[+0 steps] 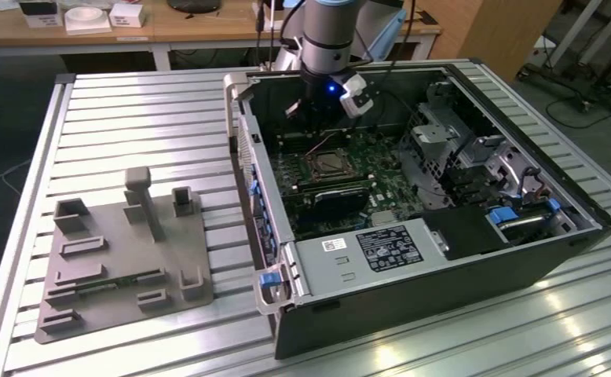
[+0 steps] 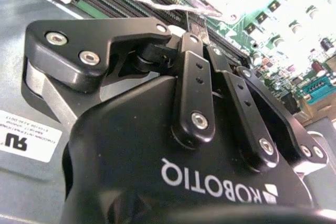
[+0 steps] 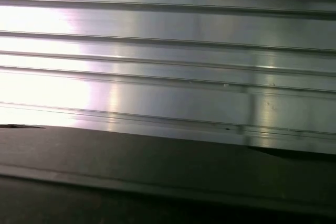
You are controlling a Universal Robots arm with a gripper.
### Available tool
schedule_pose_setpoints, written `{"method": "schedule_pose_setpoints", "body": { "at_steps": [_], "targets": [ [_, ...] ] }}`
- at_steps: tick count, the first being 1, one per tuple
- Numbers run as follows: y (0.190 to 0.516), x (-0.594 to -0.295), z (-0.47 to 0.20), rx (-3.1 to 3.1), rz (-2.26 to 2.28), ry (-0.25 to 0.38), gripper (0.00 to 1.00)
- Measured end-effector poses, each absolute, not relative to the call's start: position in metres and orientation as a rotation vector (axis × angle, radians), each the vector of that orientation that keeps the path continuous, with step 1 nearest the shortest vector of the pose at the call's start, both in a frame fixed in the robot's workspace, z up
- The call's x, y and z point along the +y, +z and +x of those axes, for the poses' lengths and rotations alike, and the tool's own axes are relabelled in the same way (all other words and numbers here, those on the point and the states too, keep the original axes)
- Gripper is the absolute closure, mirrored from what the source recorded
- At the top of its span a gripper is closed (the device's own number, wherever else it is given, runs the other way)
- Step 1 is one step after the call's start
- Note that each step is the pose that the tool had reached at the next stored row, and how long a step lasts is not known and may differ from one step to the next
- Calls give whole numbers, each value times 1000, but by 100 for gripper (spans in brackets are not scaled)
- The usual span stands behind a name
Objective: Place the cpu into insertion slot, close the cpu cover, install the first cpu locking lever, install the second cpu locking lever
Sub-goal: 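Install the first cpu locking lever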
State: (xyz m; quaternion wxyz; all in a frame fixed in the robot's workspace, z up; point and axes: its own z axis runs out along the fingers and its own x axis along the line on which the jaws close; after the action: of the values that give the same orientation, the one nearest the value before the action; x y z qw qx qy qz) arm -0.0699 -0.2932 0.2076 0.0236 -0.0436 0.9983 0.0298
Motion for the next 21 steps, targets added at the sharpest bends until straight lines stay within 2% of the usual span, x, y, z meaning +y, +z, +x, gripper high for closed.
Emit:
{"method": "schedule_pose_setpoints", "body": {
  "at_steps": [11,16,21],
  "targets": [
    [210,-289,-70,3090,-135,91,90],
    [210,-290,-70,3093,-136,27,90],
    [212,-290,-70,3093,-137,23,90]
  ]
}}
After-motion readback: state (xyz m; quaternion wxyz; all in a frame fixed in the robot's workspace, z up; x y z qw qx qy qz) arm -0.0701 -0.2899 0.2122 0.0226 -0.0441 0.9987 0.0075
